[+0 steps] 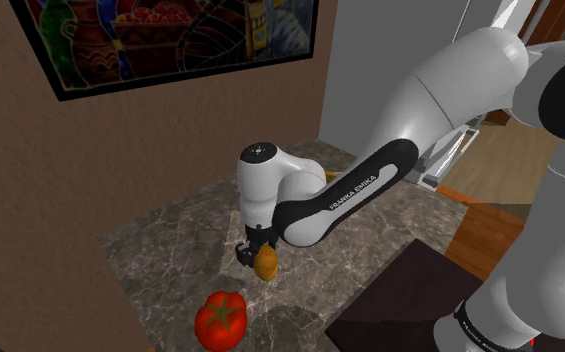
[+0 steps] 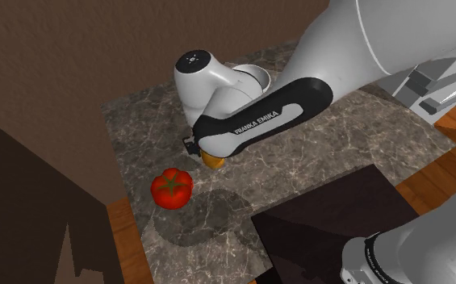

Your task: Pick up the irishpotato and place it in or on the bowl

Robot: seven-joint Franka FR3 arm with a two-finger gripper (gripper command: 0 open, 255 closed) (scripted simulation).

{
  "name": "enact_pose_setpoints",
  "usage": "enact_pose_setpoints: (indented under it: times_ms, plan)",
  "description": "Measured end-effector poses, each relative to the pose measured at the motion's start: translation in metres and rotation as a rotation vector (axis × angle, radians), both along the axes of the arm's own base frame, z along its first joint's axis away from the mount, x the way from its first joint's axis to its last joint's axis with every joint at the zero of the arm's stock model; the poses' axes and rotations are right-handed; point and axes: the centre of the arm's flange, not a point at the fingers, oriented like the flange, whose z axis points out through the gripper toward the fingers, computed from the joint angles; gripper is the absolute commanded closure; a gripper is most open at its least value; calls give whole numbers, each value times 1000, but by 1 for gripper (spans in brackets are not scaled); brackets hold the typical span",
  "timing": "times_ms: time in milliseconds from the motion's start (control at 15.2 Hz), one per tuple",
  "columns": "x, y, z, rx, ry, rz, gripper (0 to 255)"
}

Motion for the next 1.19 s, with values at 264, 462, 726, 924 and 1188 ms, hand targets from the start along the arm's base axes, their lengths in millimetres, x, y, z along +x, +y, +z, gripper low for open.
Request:
enact_pose_setpoints:
  times_ms: [264, 462, 726, 924, 1188]
  plan:
    - [1, 0, 22, 0, 0, 0, 255]
    - [0, 1, 37, 0, 0, 0, 255]
    - [6, -3, 54, 0, 0, 0, 255]
    - [30, -25, 56, 1, 0, 0, 255]
    - [73, -59, 57, 1, 0, -1, 255]
